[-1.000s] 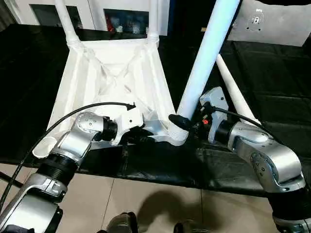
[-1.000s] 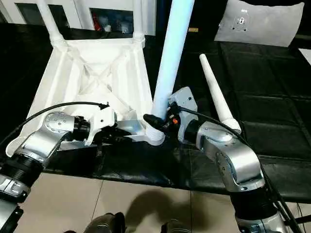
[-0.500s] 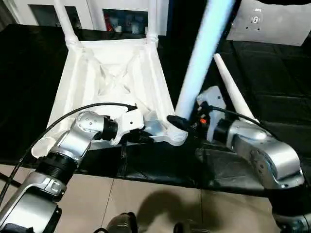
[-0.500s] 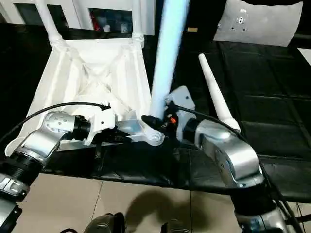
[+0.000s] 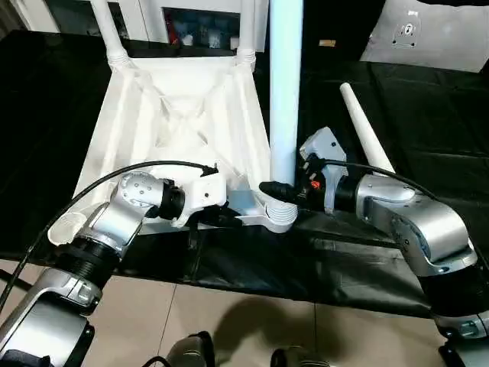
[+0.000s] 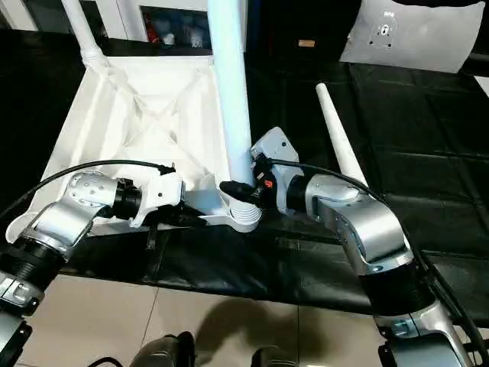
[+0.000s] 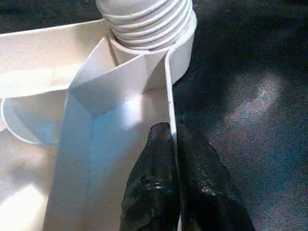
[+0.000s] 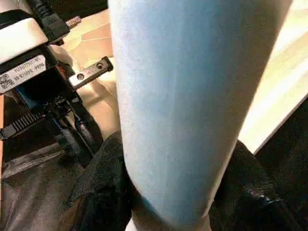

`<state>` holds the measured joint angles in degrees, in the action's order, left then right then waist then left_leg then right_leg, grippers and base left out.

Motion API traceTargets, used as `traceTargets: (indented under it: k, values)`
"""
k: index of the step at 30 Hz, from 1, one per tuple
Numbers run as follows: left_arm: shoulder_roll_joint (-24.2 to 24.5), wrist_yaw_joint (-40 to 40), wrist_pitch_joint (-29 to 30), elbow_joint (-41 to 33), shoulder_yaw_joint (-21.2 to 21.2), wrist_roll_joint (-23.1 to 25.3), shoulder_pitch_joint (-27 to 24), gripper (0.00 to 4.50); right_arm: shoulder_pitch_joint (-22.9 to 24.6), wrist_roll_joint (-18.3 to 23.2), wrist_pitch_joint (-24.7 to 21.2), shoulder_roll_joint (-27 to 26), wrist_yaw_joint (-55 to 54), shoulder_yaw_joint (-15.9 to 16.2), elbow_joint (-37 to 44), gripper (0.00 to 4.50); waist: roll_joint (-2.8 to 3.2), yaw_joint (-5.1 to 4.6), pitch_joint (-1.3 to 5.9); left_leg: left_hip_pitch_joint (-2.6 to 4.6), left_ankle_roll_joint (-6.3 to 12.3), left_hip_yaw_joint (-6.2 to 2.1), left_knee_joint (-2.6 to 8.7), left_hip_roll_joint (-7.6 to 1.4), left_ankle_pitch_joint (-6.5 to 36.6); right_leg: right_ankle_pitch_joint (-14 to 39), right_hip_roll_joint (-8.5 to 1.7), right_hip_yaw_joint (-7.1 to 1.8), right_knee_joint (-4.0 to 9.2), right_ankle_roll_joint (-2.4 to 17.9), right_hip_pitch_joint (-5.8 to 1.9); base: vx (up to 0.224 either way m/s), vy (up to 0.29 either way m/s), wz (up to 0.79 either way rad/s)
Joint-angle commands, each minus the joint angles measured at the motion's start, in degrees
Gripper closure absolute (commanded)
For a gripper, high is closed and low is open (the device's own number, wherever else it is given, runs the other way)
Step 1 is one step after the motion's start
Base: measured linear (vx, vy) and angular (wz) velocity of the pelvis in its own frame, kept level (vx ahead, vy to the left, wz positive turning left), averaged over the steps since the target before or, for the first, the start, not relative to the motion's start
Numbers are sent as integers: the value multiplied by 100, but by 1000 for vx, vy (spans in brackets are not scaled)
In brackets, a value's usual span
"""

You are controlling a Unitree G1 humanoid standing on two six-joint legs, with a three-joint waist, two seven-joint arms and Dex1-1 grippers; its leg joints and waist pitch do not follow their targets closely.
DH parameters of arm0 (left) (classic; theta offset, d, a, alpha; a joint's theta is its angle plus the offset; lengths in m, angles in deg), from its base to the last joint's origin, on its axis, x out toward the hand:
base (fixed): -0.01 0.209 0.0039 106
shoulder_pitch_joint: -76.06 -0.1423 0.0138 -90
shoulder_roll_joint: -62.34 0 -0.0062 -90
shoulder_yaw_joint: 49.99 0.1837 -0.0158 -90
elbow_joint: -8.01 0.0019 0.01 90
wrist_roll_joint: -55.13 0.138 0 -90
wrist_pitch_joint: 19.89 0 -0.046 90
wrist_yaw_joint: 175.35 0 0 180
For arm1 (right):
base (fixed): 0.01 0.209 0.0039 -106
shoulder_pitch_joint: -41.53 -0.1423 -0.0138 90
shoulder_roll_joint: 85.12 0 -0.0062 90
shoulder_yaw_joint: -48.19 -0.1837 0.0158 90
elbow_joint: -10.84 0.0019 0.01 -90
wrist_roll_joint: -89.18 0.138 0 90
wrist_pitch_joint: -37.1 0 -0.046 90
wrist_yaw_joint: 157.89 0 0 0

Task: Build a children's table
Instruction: Insert table leg to table base

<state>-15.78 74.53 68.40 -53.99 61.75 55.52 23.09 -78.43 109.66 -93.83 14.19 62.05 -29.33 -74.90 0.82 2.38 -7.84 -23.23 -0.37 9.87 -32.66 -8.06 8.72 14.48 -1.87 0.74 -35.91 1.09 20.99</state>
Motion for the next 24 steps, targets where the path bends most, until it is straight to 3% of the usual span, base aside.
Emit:
traceTargets:
  k: [1,3,4,5,8,13,14,15,19,24]
  values:
    - [22,123,-166,64,146,247,74,450,259,-43,-290,-17,-18,66,-365,262,21,-7,308,227,184,-198,388,-568,980,15,-720,-304,430,1503,-106,0,0,0]
    - [-8,48,-147,88,105,231,77,450,322,22,-296,-86,-67,-44,-401,262,7,-4,304,225,151,-195,394,-566,1043,114,-721,-308,443,1498,-107,0,0,0]
    - [-20,2,-132,100,84,217,78,450,348,47,-299,-114,-87,-87,-417,262,44,9,295,228,119,-204,402,-570,1083,174,-727,-309,446,1498,-100,0,0,0]
    - [-20,2,-132,100,84,217,78,450,348,47,-299,-114,-87,-87,-417,262,35,5,296,235,103,-203,410,-573,1116,205,-718,-307,453,1496,-94,0,0,0]
    - [-85,-208,-25,99,-104,72,21,450,740,223,-25,-316,-233,-445,-403,262,85,45,283,255,-20,-206,430,-592,1320,365,-735,-323,476,1484,-71,0,0,0]
    - [-71,-226,40,99,-159,32,2,450,1098,360,213,-546,-337,-748,-430,262,81,66,275,250,-79,-203,460,-584,1434,410,-735,-323,485,1468,-66,0,0,0]
    - [-71,-226,40,99,-159,32,2,450,1098,360,213,-546,-337,-748,-430,262,131,82,274,251,-92,-210,460,-586,1467,458,-744,-326,488,1459,-58,0,0,0]
    - [-67,-226,40,109,-173,20,-3,450,1269,380,352,-615,-326,-784,-456,263,118,85,282,256,-123,-204,471,-592,1532,436,-743,-330,499,1450,-61,0,0,0]
    - [-74,-217,98,72,-198,-10,-34,450,1701,336,694,-763,-355,-838,-538,263,140,97,298,243,-19,-200,476,-592,1346,133,-744,-313,490,1448,-81,0,0,0]
    - [-80,-233,109,82,-201,-29,-40,450,1913,274,890,-770,-380,-880,-600,263,150,91,307,238,100,-195,482,-589,1213,-53,-732,-295,488,1437,-95,0,0,0]
